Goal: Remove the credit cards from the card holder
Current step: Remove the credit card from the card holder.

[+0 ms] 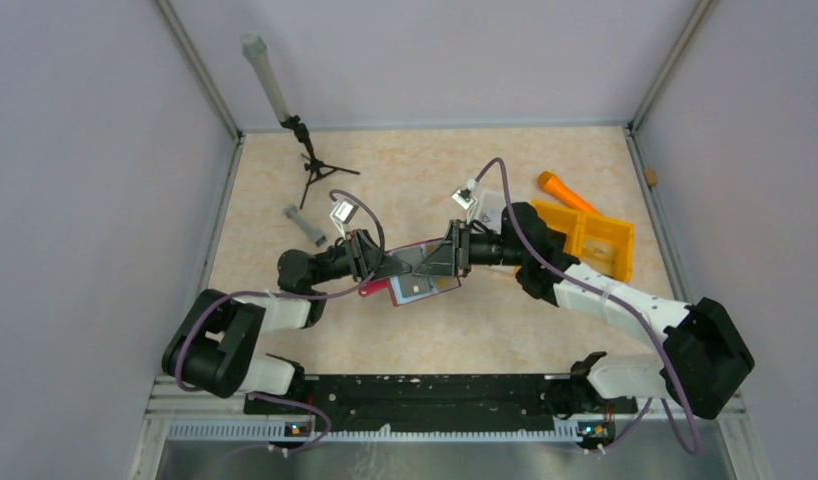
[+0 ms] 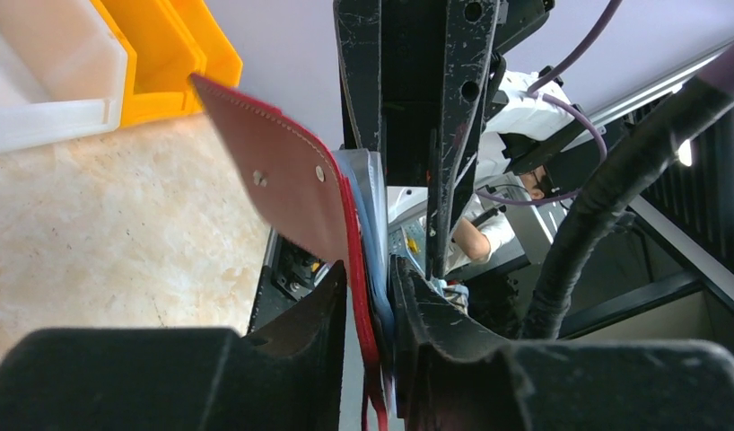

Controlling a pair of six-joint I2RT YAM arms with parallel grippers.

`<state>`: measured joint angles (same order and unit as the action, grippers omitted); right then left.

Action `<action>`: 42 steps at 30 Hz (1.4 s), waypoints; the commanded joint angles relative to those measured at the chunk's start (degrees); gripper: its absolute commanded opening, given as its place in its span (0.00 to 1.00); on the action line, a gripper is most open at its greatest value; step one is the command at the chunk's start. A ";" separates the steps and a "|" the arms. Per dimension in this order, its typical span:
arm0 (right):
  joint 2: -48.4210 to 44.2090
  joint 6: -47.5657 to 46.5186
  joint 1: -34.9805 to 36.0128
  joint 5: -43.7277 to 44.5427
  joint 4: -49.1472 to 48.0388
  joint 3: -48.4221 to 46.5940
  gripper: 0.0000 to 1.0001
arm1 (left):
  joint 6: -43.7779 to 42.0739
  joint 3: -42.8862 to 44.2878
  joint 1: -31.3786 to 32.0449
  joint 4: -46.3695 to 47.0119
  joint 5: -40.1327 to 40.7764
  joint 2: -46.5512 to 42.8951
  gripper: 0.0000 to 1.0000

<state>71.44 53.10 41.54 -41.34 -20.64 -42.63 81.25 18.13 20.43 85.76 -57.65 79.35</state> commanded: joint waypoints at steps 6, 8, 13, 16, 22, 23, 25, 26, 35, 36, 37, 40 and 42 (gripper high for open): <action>-2.60 0.26 -0.35 -0.64 -2.75 1.69 0.19 | -0.52 1.64 0.23 3.97 -0.82 -0.45 0.28; -2.38 1.14 -0.75 -1.17 -3.88 2.29 0.19 | -0.42 1.64 0.18 4.04 -1.04 -0.49 0.27; -2.60 2.22 -1.90 -2.43 -5.58 3.61 0.19 | -0.47 1.51 0.22 4.10 -1.45 -0.37 0.12; -2.99 2.74 -2.68 -2.87 -6.37 4.40 0.19 | -0.49 1.39 0.23 4.23 -1.59 -0.19 0.08; -2.90 3.59 -3.66 -3.55 -7.96 5.47 0.17 | 0.69 1.57 0.23 6.31 -1.74 0.80 0.17; -2.81 4.02 -3.72 -3.90 -8.67 5.63 0.17 | 1.04 1.62 0.22 6.90 -1.76 0.98 0.16; -2.88 4.94 -3.90 -4.42 -9.95 6.03 0.15 | 1.13 1.76 0.22 7.01 -1.74 1.37 0.10; -2.90 5.15 -4.08 -4.62 -10.30 6.19 0.14 | 1.18 1.81 0.18 7.03 -1.66 1.52 0.09; -3.81 5.99 -4.42 -5.11 -11.21 6.99 0.12 | 1.00 1.69 0.20 7.01 -1.49 1.46 0.00; -3.91 6.05 -4.51 -5.15 -11.40 7.03 0.10 | 1.01 1.65 0.23 7.05 -1.41 1.55 0.00; -3.95 6.25 -4.53 -5.23 -11.43 7.11 0.08 | 1.01 1.65 0.21 7.06 -1.36 1.58 0.00; -4.35 6.58 -4.69 -5.40 -11.81 7.25 0.05 | 0.95 1.56 0.18 7.05 -1.25 1.59 0.00; -4.73 7.03 -4.95 -5.49 -12.10 7.49 0.04 | 0.92 1.43 0.21 7.04 -1.13 1.49 0.00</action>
<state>69.43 59.22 37.39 -45.19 -28.05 -35.20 82.63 18.46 20.73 86.76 -59.11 80.90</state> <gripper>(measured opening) 0.051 0.101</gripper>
